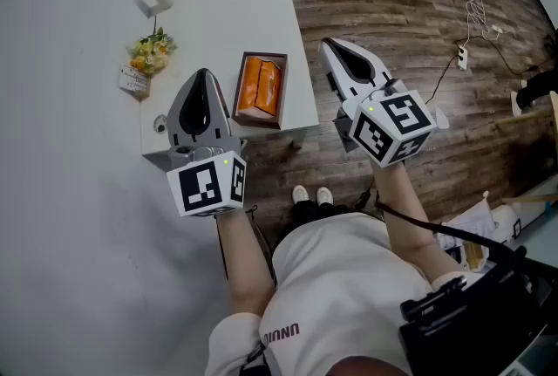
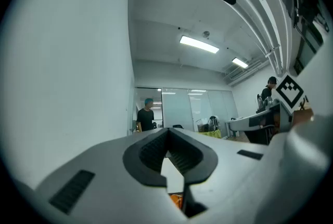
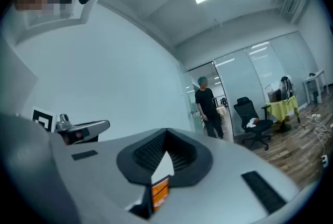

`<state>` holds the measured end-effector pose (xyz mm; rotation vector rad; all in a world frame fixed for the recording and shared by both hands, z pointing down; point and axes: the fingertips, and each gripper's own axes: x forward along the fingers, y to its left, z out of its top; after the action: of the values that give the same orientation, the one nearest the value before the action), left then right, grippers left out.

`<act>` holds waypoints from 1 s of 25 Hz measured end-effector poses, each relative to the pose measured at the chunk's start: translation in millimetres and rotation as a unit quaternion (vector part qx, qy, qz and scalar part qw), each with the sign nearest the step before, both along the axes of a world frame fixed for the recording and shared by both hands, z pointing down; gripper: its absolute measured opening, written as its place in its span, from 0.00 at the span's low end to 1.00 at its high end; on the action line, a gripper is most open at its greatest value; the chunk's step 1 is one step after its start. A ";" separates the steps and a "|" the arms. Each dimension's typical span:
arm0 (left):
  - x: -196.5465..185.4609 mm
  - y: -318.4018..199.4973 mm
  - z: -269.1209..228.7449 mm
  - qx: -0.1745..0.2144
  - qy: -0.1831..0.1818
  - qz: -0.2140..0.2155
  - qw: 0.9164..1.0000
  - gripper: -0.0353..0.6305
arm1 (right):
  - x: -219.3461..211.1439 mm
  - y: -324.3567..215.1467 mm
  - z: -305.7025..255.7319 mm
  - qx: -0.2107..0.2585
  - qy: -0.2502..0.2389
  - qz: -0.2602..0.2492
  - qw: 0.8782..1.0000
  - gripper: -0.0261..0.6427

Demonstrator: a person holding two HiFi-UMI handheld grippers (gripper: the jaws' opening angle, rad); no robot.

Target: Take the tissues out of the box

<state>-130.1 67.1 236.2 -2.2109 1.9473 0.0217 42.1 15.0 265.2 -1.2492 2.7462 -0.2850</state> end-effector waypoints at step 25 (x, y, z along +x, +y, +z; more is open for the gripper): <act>-4.4 -9.0 6.0 -0.004 0.009 0.014 1.000 0.07 | -8.5 -4.2 -4.4 0.016 -0.007 0.002 1.000 0.07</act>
<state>-134.5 58.1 242.2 -2.2502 1.9301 0.0377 33.6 10.8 260.8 -1.2399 2.7247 -0.2487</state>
